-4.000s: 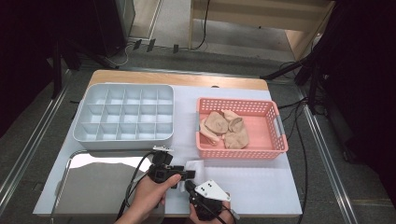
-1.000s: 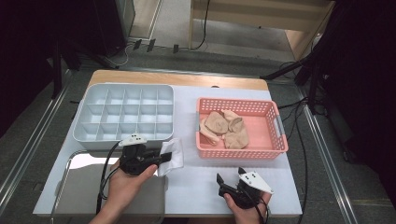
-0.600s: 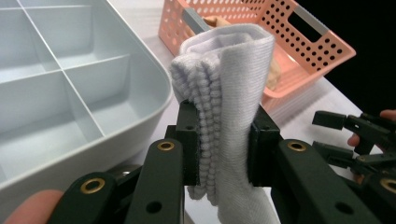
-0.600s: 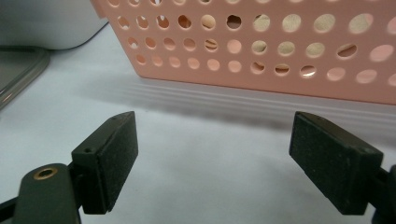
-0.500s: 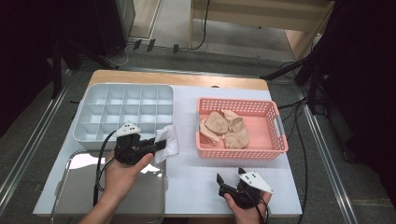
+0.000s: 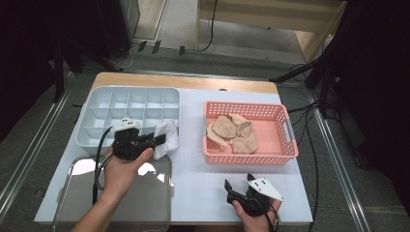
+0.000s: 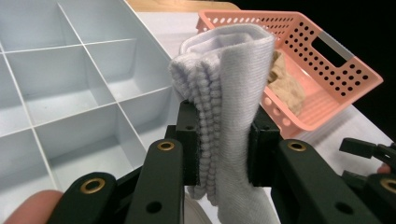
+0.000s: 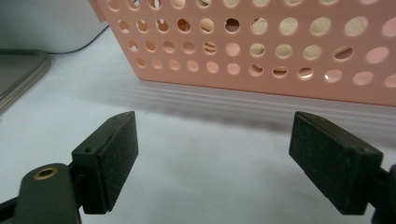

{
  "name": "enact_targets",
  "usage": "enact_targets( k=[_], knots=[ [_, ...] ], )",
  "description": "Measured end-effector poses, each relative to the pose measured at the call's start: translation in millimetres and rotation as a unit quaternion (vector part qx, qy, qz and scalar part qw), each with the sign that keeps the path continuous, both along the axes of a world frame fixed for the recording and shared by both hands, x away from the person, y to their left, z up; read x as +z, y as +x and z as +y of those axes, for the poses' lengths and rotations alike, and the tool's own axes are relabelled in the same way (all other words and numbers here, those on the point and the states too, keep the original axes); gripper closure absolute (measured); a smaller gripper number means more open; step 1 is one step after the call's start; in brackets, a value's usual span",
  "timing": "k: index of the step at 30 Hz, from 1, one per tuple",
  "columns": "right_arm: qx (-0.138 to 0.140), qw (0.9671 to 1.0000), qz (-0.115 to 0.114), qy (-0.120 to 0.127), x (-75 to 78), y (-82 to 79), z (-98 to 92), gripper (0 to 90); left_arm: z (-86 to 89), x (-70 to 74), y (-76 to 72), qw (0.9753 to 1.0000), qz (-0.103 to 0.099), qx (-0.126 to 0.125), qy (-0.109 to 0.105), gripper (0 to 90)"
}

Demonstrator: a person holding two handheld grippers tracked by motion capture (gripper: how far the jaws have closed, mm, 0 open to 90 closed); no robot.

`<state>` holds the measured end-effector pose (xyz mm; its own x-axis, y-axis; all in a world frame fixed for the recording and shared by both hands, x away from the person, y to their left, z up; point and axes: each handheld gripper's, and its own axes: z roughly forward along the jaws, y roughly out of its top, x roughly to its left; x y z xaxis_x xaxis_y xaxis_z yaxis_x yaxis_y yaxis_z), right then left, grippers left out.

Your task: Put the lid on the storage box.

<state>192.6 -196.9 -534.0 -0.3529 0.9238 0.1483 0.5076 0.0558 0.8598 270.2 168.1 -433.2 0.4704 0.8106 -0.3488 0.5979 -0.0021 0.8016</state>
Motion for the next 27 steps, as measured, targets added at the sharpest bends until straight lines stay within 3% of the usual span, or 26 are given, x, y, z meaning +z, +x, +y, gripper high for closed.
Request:
enact_targets(
  k=[5, 8, 11, 27],
  knots=[
    [-0.001, 1.0, 0.0, 0.0, -0.1, 0.1, 0.0, 15.6, 3.0, 4.3, 2.7, 0.9997, -0.017, 0.015, 0.009, 72.6],
    [-0.001, 1.0, 0.0, 0.0, -0.1, 0.1, 0.0, 15.6, 1.9, 6.0, 4.4, 0.9987, -0.032, 0.025, 0.03, 72.5],
    [-0.002, 1.0, 0.001, 0.0, -0.1, 0.0, 0.1, 15.6, 0.8, 4.4, 8.7, 0.9982, -0.035, 0.029, 0.039, 72.5],
    [-0.001, 1.0, 0.003, 0.003, -0.2, 0.2, 0.0, 15.6, -3.8, -2.3, 28.8, 0.9985, -0.018, 0.033, 0.039, 72.4]
  ],
)
